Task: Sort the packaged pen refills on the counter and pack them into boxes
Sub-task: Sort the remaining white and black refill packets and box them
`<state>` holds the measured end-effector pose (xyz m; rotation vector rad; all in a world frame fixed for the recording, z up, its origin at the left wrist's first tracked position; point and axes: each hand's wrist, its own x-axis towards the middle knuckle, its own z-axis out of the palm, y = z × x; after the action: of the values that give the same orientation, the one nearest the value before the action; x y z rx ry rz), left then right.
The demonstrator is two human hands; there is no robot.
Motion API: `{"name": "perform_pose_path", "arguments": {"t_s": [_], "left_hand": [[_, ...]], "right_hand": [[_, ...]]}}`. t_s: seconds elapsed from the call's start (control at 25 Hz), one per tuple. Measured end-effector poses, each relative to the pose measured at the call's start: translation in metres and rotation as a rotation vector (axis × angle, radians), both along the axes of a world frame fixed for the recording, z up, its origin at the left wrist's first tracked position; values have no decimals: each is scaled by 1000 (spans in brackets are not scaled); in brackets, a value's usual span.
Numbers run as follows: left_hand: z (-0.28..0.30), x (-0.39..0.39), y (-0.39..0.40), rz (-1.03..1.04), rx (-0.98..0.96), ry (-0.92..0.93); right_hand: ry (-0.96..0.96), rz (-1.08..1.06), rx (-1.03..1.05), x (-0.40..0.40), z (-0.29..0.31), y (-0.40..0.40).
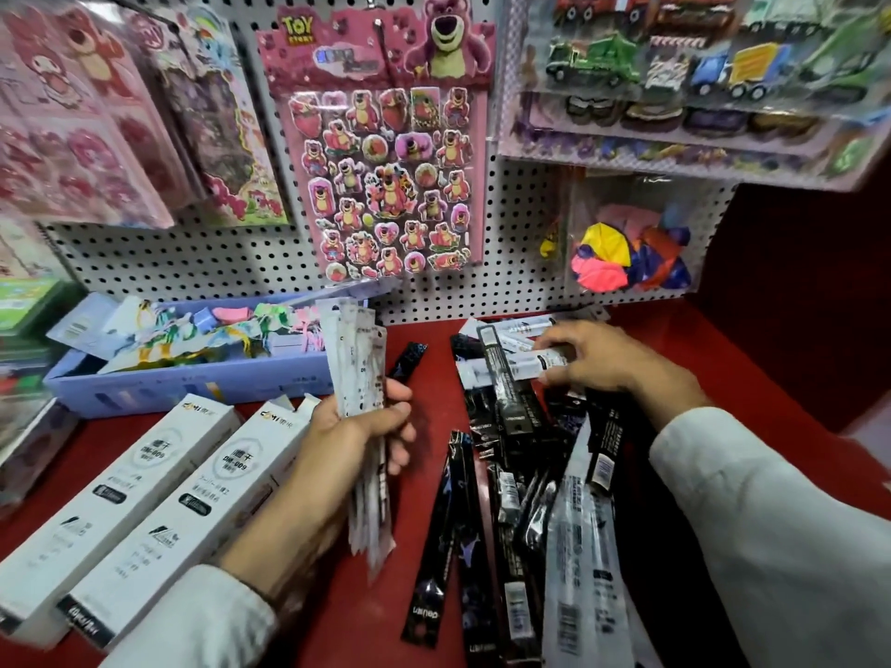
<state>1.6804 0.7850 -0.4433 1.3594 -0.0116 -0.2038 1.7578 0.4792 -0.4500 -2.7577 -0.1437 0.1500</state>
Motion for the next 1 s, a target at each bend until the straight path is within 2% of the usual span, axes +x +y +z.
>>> {"name": "perform_pose_path", "arguments": {"t_s": [0.12, 0.16, 0.28, 0.36, 0.52, 0.72, 0.88, 1.0], "left_hand": [[2, -1, 1, 3, 5, 4], [2, -2, 2, 1, 5, 2], [3, -4, 2, -11, 14, -6], [4, -4, 3, -11, 16, -8], [6, -2, 4, -7, 24, -14], [10, -7, 2, -14, 26, 3], [20, -12, 6, 6, -2, -2], [30, -13, 8, 82, 56, -51]], "right_hand": [[-214, -107, -105, 5, -1, 9], [-192, -121, -126, 7, -1, 13], [36, -213, -139, 17, -1, 22], [77, -282, -246, 20, 0, 25], [-114, -345, -383, 18, 2, 29], [-315, -460, -336, 0, 9, 35], [-318, -528, -412, -17, 21, 40], [-273, -474, -505, -43, 29, 57]]}}
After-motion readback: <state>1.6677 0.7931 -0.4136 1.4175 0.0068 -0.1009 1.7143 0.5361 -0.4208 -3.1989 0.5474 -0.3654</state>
